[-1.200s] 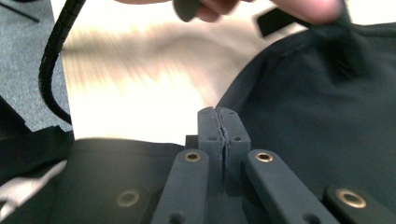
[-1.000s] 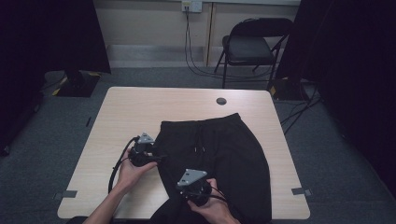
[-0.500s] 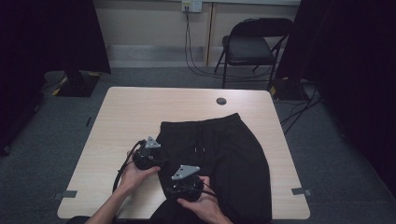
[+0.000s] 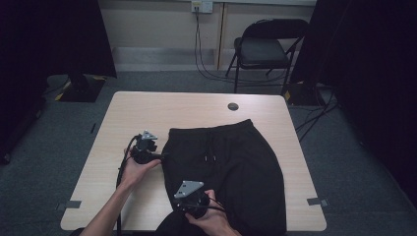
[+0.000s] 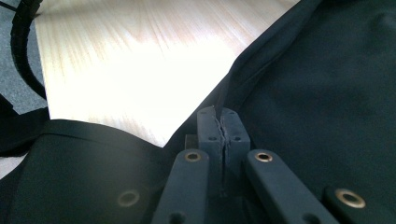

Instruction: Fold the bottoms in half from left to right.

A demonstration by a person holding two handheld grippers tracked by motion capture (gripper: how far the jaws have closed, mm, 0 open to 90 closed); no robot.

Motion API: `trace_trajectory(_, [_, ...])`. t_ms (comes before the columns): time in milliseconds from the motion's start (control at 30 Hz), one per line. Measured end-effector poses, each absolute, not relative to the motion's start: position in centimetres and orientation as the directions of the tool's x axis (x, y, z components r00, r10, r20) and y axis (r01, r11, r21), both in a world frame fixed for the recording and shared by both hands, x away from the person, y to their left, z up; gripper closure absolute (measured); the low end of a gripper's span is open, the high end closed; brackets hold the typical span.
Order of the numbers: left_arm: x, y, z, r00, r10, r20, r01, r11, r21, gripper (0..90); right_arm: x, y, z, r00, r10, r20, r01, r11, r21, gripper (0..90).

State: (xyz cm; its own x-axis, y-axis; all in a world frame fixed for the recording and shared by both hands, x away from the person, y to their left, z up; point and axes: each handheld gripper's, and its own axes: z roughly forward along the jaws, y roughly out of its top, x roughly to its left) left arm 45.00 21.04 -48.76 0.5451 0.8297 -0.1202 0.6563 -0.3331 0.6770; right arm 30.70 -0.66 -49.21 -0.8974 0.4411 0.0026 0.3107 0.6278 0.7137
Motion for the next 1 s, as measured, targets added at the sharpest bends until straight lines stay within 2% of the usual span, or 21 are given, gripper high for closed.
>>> trace_trajectory(100, [44.9, 20.9, -48.7, 0.556, 0.819, -0.140, 0.655, -0.329, 0.680, 34.0, 30.7, -0.6, -49.2, -0.896, 0.443, 0.007, 0.315, 0.626, 0.714, 89.5])
trace_trajectory(233, [44.6, 20.3, -48.9, 0.567, 0.816, -0.113, 0.650, -0.358, 0.670, 34.1, 30.7, -0.5, -49.3, -0.893, 0.450, 0.007, 0.316, 0.618, 0.720, 89.5])
trace_trajectory(367, [44.4, 19.3, -49.2, 0.568, 0.821, -0.061, 0.621, -0.379, 0.686, 33.5, 31.0, -0.6, -49.4, -0.895, 0.446, 0.033, 0.329, 0.606, 0.724, 89.5])
trace_trajectory(400, [44.2, 18.8, -49.3, 0.575, 0.818, -0.008, 0.599, -0.414, 0.685, 33.5, 31.0, -0.6, -49.4, -0.895, 0.446, 0.033, 0.329, 0.606, 0.724, 89.5])
trace_trajectory(433, [44.0, 18.5, -49.3, 0.576, 0.817, -0.016, 0.591, -0.403, 0.699, 36.0, 31.1, -0.5, -49.4, -0.895, 0.446, 0.035, 0.330, 0.605, 0.725, 89.5])
trace_trajectory(467, [43.9, 18.2, -49.4, 0.580, 0.814, -0.020, 0.586, -0.401, 0.704, 46.0, 31.1, -0.4, -49.5, -0.893, 0.449, 0.035, 0.330, 0.601, 0.728, 89.6])
trace_trajectory(500, [43.9, 18.1, -49.3, 0.591, 0.806, -0.019, 0.580, -0.409, 0.704, 46.0, 31.1, -0.4, -49.5, -0.893, 0.449, 0.035, 0.330, 0.601, 0.728, 89.6])
trace_trajectory(533, [43.8, 17.9, -49.3, 0.598, 0.801, -0.025, 0.575, -0.407, 0.709, 53.3, 31.1, -0.4, -49.5, -0.892, 0.451, 0.033, 0.329, 0.598, 0.731, 89.6])
trace_trajectory(633, [43.9, 17.7, -49.2, 0.623, 0.776, -0.097, 0.596, -0.390, 0.702, 85.9, 31.2, -0.3, -49.5, -0.891, 0.453, 0.035, 0.331, 0.595, 0.732, 89.6])
trace_trajectory(767, [44.2, 18.1, -49.1, 0.598, 0.791, -0.130, 0.621, -0.354, 0.699, 87.5, 31.4, -0.5, -49.2, -0.889, 0.455, 0.048, 0.340, 0.585, 0.736, 89.9])
trace_trajectory(800, [44.6, 19.1, -48.7, 0.572, 0.800, -0.182, 0.636, -0.292, 0.714, 87.6, 31.4, -0.6, -48.9, -0.889, 0.456, 0.047, 0.337, 0.580, 0.742, 89.9])
trace_trajectory(933, [44.8, 20.7, -47.2, 0.529, 0.807, -0.262, 0.634, -0.170, 0.755, 87.7, 31.6, -0.7, -47.4, -0.887, 0.459, 0.056, 0.333, 0.549, 0.767, 90.0])
trace_trajectory(1000, [44.9, 21.0, -46.5, 0.529, 0.810, -0.253, 0.624, -0.169, 0.763, 87.7, 31.9, -0.6, -46.0, -0.889, 0.455, 0.059, 0.321, 0.526, 0.787, 89.9])
